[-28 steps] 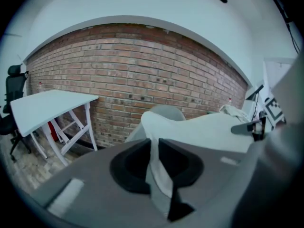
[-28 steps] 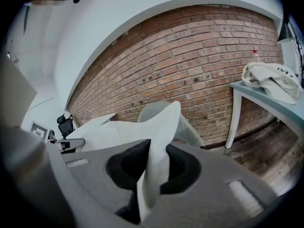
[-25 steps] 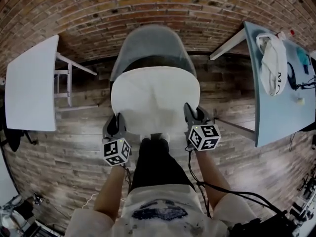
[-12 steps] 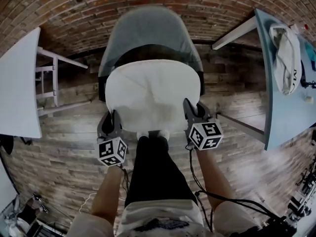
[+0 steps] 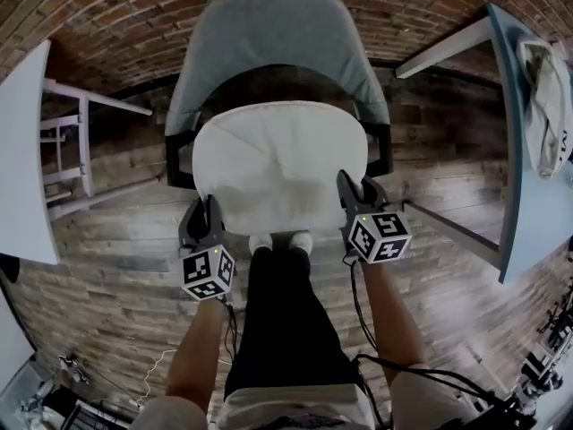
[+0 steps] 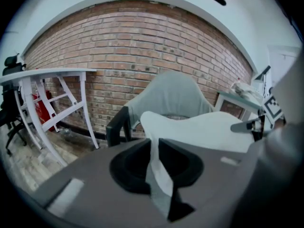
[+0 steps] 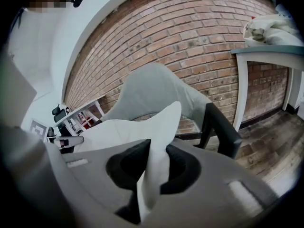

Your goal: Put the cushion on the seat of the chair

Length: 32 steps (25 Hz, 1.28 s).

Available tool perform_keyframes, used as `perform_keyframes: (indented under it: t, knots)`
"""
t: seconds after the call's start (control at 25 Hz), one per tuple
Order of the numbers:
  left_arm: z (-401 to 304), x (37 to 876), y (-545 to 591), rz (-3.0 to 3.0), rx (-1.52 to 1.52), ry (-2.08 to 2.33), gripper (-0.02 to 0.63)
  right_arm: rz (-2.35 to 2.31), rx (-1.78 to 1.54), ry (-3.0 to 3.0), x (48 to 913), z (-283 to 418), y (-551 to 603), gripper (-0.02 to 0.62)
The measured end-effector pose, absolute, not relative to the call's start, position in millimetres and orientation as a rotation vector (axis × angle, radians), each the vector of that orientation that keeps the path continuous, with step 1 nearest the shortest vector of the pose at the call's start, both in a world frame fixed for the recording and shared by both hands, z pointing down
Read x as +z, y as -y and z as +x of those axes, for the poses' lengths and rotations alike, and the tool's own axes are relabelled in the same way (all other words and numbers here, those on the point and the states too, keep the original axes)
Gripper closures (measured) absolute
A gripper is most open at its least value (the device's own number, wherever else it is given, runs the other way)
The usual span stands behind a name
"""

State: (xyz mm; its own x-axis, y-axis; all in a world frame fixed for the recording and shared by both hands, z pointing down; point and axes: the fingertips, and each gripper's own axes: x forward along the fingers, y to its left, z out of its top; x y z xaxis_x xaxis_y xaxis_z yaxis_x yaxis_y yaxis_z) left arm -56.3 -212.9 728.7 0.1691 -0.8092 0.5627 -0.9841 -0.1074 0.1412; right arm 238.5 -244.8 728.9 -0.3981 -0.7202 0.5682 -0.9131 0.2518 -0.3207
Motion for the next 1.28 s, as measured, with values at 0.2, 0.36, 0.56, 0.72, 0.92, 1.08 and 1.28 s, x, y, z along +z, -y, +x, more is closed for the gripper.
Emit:
perform_keyframes:
  t: [0.2,0.36,0.56,0.72,0.92,1.08,1.28]
  knots:
    - [-63.4,773.2,217.0,1.948,0.512,1.69,0.561,1.478,0.93,2.209,776.4,232.1,249.9,0.545]
    - [-66.8,799.8,215.1,1.924,0.542,1.697,0.561,1.446,0.947,2.204,804.2,230.0,252.0,0.545]
    - [-67.2,827.2,212.0,1.906,0.583,1.673,0.56,1.445,0.991,2.186,832.5,231.5,249.6,0.545]
    - [-72.9,847.2,208.9,1.875,0.623,1.679,0.56,1.462,1.033,2.149,854.1,236.3,244.9,0.543]
    - [-78.9,871.9,206.7,1.847,0.683,1.675,0.557,1.467,0.994,2.062,875.3,244.4,244.8,0.531]
    - [-81.1,887.7,205.4,1.833,0.716,1.664,0.557,1.487,0.991,2.014,887.8,247.4,243.4,0.523]
    - [-81.8,903.0,205.2,1.817,0.749,1.652,0.554,1.512,1.011,1.993,900.4,250.3,242.8,0.514]
